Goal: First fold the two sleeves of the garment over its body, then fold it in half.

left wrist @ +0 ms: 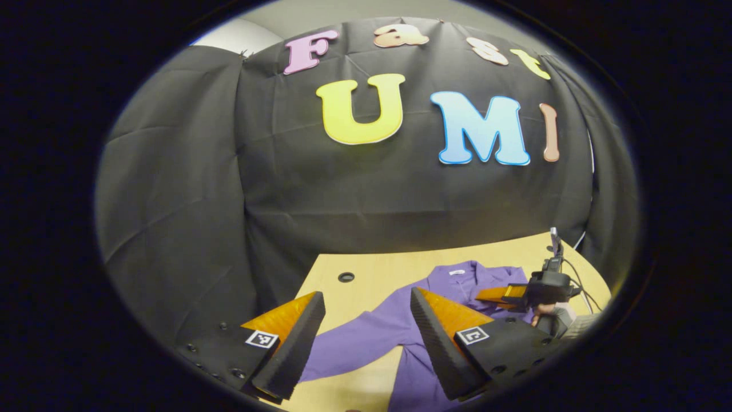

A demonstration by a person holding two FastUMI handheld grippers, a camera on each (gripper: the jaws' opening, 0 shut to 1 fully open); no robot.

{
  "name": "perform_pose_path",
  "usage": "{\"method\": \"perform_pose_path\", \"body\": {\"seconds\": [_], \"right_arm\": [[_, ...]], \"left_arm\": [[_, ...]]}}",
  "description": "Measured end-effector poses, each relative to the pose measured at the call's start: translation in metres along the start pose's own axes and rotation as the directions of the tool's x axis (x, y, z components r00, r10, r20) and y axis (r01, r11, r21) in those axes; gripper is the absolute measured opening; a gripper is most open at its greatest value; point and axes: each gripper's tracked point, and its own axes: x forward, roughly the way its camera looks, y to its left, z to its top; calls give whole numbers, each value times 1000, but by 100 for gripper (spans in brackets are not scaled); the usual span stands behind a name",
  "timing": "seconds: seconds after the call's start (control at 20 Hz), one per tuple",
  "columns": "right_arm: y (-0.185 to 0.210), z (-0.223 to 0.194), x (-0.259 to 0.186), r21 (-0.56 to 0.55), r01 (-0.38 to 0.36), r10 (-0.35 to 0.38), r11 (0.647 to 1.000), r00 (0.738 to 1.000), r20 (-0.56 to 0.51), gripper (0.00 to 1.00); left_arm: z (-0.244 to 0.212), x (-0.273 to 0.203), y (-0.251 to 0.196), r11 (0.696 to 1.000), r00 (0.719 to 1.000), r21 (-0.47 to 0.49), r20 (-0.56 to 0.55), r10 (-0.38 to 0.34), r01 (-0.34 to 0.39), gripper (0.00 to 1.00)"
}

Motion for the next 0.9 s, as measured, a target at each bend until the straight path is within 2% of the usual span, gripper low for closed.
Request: {"method": "perform_pose_path", "body": {"seconds": [0.3, 0.45, 0.6, 0.7, 0.75, 0.85, 0.9], "right_arm": [[-4, -47, 10, 28, -37, 40, 999, 993, -113, 2], [-15, -67, 13, 18, -11, 14, 1000, 986, -168, 3], [-21, -72, 13, -14, 12, -14, 1000, 987, -159, 3], [-12, -67, 11, -14, -13, 11, 1000, 992, -123, 0], [-8, -66, 14, -12, -27, 26, 1000, 993, -111, 14], [5, -58, 5, -3, -66, 66, 998, 993, -101, 33], [7, -54, -2, -10, -70, 69, 997, 993, -98, 48]], "left_arm": [[-13, 7, 10, 1000, 1000, -2, -28, 11, -11, 99], [-20, 9, 11, 1000, 999, -12, -47, 19, -19, 99], [-22, 9, 11, 999, 998, -28, -61, 19, -20, 98], [-25, 8, 11, 1000, 998, -20, -68, 19, -21, 98], [-27, 9, 10, 1000, 997, -12, -70, 21, -21, 97], [-32, 11, 6, 1000, 997, 10, -73, 24, -23, 97], [-37, 13, 4, 1000, 997, 18, -75, 24, -23, 98]]}}
